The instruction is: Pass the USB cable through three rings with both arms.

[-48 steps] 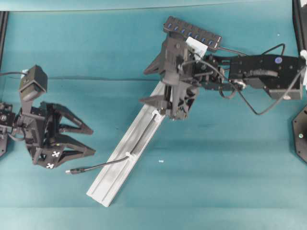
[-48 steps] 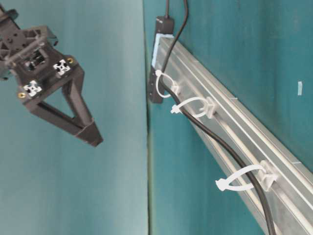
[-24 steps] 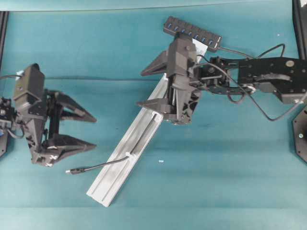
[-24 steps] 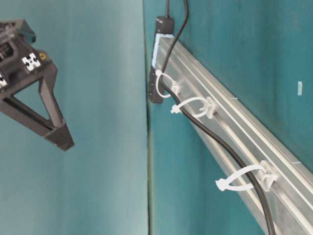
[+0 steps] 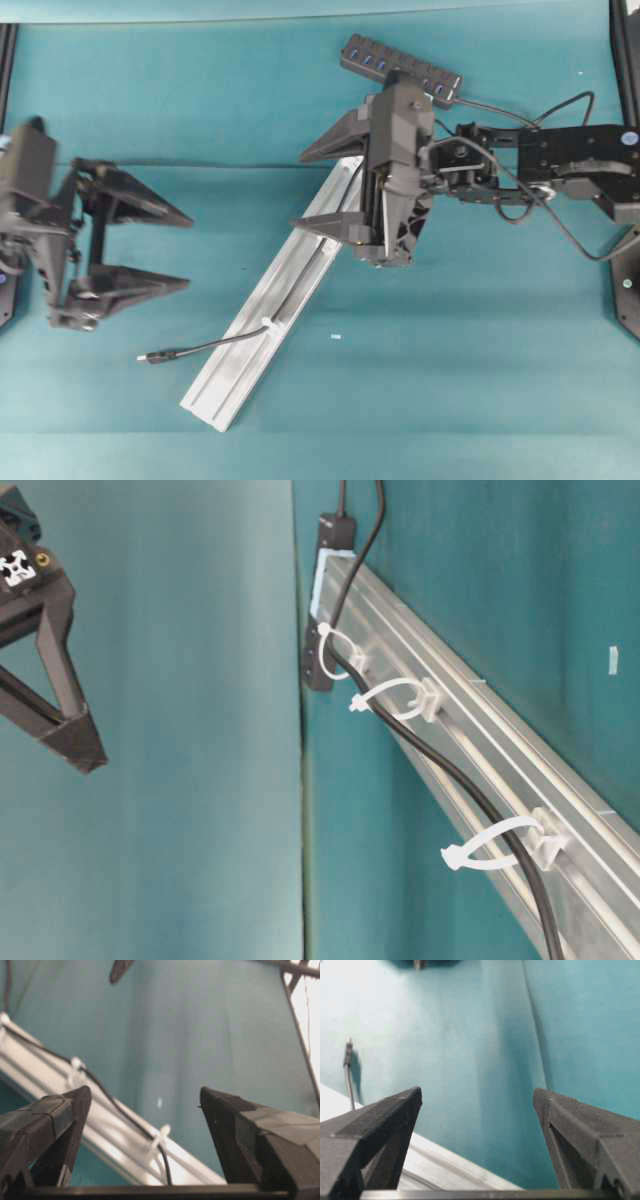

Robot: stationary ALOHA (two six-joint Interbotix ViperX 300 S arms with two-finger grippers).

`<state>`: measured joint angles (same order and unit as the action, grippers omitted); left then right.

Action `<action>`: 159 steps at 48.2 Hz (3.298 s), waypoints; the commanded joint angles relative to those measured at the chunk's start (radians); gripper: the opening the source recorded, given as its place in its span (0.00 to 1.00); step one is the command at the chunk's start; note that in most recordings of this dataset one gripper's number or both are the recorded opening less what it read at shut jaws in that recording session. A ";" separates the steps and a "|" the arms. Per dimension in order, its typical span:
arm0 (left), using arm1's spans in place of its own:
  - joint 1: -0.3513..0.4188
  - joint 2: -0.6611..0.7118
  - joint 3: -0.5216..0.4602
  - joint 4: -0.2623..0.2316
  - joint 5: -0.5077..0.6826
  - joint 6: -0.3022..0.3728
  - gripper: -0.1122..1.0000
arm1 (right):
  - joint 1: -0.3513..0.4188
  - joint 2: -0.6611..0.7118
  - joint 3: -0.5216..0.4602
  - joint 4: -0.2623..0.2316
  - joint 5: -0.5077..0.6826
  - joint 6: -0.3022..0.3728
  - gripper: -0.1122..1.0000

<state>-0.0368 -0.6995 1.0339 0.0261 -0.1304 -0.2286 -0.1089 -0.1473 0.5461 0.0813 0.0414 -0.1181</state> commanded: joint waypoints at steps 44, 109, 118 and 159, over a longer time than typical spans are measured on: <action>0.055 -0.264 -0.014 0.003 0.175 0.020 0.95 | -0.012 -0.236 0.178 0.002 -0.107 0.012 0.94; 0.057 -0.307 -0.021 0.003 0.252 -0.003 0.95 | -0.066 -0.453 0.374 0.000 -0.138 0.138 0.94; 0.057 -0.313 -0.018 0.003 0.265 -0.009 0.95 | -0.051 -0.469 0.385 0.000 -0.133 0.140 0.94; 0.058 -0.321 0.025 0.003 0.140 0.000 0.95 | 0.002 -0.537 0.426 0.000 -0.206 0.138 0.94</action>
<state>0.0169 -1.0247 1.0707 0.0261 0.0414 -0.2270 -0.1258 -0.6934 0.9817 0.0813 -0.1319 0.0138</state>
